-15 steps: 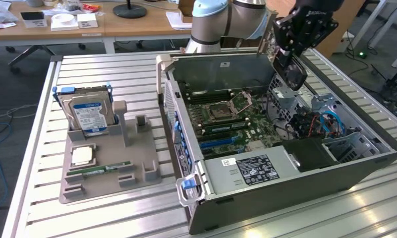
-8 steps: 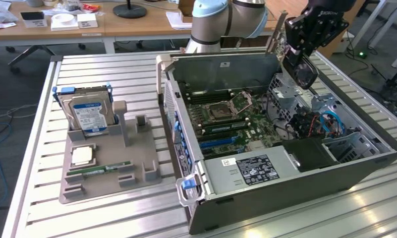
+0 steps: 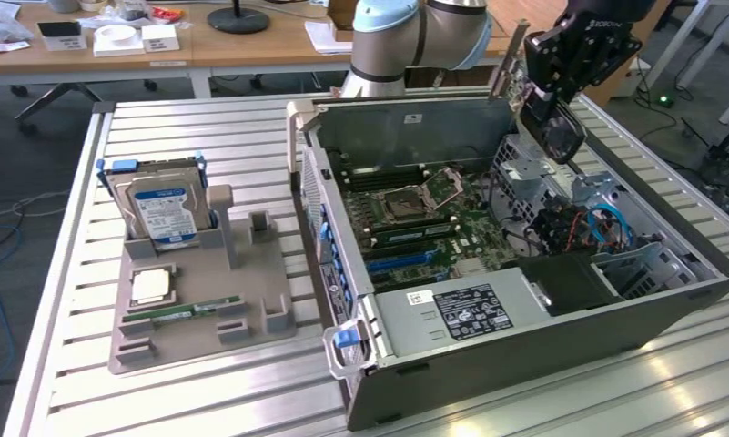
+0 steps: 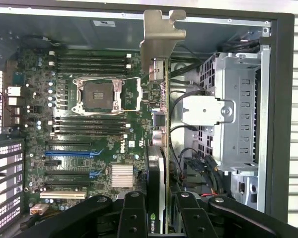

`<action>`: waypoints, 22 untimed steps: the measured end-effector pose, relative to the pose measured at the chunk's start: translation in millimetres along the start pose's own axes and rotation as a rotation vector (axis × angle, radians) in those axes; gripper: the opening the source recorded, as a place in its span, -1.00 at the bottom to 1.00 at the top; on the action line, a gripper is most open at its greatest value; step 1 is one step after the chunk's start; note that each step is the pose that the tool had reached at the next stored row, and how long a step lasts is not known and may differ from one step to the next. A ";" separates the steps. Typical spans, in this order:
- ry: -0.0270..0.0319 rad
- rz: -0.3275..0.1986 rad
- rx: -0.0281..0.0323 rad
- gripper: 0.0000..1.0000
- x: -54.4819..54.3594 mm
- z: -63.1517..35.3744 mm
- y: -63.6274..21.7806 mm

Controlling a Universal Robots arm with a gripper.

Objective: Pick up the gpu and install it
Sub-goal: 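Pick up the gpu and move the gpu toward the slot, then insert the gpu into the slot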

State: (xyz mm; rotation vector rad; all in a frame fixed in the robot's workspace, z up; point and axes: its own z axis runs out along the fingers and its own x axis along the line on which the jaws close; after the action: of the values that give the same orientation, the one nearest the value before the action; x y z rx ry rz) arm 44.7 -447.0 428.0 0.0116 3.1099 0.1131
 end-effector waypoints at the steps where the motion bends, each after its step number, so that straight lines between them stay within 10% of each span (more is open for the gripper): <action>1: 0.0000 0.000 0.0000 -0.47 -1.2 0.0 0.0; 22: -0.0003 0.005 0.0002 -0.47 -2.1 0.0 0.0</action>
State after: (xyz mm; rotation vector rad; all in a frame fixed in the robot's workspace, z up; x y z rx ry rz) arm 46.8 -447.0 428.0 0.0188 3.1097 0.1129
